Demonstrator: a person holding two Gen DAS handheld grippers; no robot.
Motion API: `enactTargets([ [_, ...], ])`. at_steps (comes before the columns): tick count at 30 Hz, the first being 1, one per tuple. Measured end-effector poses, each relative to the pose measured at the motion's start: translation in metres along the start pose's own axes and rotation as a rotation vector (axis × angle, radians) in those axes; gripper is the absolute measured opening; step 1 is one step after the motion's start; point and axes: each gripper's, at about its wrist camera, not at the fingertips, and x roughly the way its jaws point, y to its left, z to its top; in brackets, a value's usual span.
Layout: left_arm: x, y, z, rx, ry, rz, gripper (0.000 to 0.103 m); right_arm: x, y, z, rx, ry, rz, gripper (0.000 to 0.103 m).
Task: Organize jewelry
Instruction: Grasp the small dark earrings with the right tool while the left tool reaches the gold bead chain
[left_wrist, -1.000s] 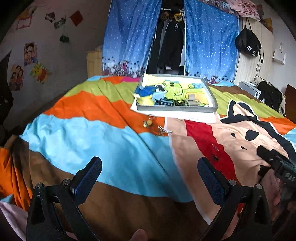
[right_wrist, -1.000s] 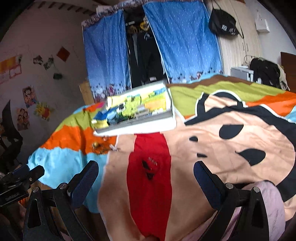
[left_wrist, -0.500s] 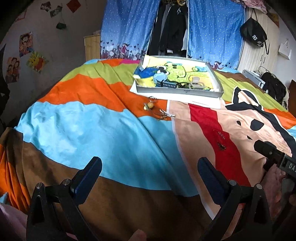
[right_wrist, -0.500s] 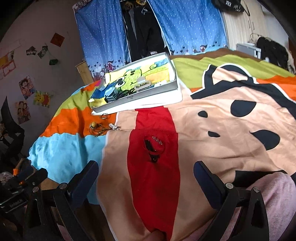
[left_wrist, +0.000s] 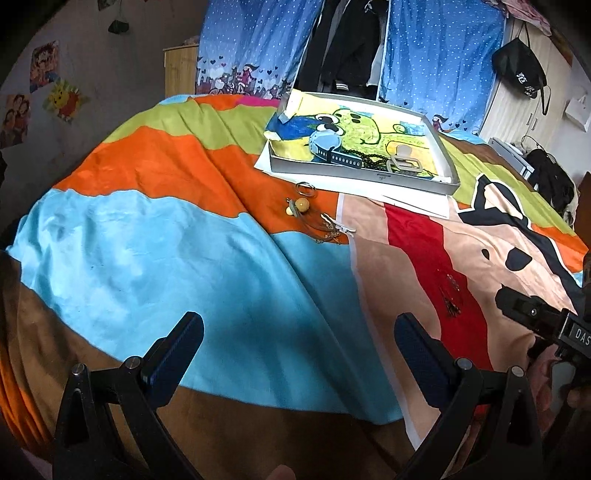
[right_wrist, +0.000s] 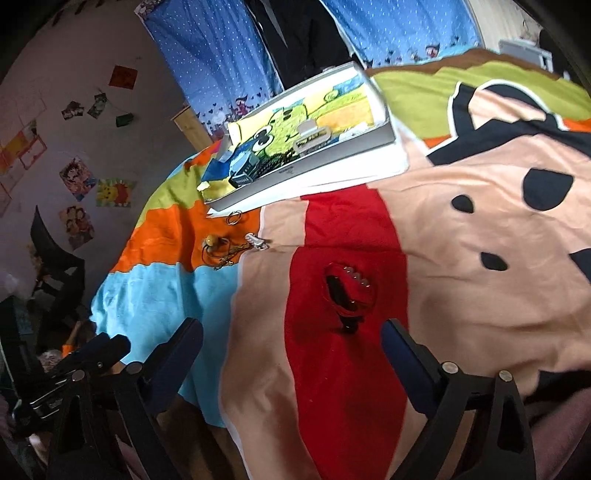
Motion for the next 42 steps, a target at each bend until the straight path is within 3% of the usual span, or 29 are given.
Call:
enactTargets([
  [4, 0.009, 0.002, 0.004, -0.004, 0.015, -0.018, 0.101, 0.009, -0.001, 0.003, 0.006, 0.026, 0.018, 0.080],
  [10, 0.021, 0.000, 0.012, 0.012, 0.021, -0.029, 0.101, 0.026, -0.003, 0.012, -0.003, 0.074, 0.028, 0.068],
  [18, 0.038, 0.002, 0.025, 0.019, 0.017, -0.064, 0.101, 0.055, -0.006, 0.025, -0.029, 0.112, -0.015, 0.044],
  [26, 0.063, 0.006, 0.052, 0.028, -0.052, -0.103, 0.100, 0.082, -0.011, 0.031, -0.031, 0.150, -0.095, 0.039],
  [29, 0.078, 0.008, 0.062, 0.033, -0.050, -0.109, 0.090, 0.088, -0.013, 0.030, -0.027, 0.165, -0.118, 0.039],
  [37, 0.122, 0.023, 0.081, -0.045, 0.016, -0.142, 0.044, 0.099, -0.018, 0.033, -0.017, 0.157, -0.120, 0.036],
  [40, 0.135, 0.030, 0.084, -0.078, 0.058, -0.154, 0.028, 0.101, -0.018, 0.036, -0.010, 0.144, -0.115, 0.031],
  [42, 0.139, 0.034, 0.085, -0.091, 0.070, -0.162, 0.023, 0.103, -0.018, 0.038, -0.011, 0.134, -0.111, 0.026],
])
